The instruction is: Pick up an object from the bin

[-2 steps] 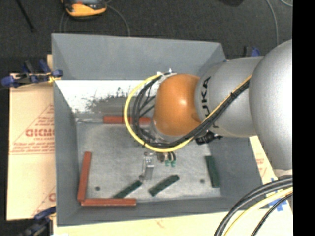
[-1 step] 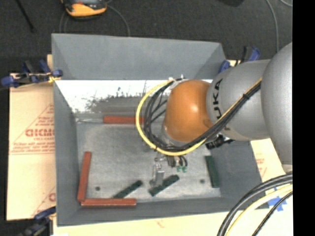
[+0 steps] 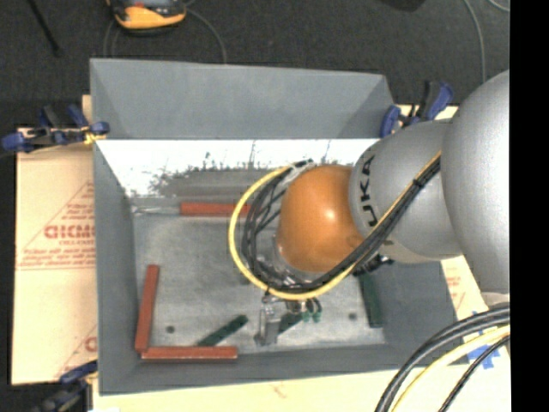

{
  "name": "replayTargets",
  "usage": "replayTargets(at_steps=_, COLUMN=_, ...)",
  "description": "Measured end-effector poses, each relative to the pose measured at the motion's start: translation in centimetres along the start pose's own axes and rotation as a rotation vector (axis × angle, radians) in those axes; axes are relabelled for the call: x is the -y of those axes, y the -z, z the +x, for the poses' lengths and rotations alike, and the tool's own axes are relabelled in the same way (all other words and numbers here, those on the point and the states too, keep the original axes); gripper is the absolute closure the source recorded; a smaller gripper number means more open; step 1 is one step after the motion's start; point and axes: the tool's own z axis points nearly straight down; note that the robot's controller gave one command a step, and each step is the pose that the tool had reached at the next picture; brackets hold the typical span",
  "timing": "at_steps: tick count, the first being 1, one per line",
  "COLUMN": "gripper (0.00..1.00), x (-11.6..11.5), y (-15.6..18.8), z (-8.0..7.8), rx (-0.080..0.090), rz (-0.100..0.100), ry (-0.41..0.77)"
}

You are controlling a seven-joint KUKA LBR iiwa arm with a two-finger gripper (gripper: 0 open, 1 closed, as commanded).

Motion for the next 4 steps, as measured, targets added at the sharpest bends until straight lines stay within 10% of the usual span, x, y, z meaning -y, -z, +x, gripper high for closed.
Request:
replayTargets(at_steps=1, gripper=1.00, x=-2.6, y=-3.1, z=0.4, rx=-0.002, rz=-0.003, ry=0.139)
replayTargets(at_steps=3, gripper=1.00, x=-2.6, y=-3.1, z=0.4, rx=-0.002, rz=-0.003, ry=0.136)
replayTargets(at_steps=4, gripper=1.00, x=-3.8, y=12.5, z=-0.5, rx=0.001, rz=-0.001, ry=0.083)
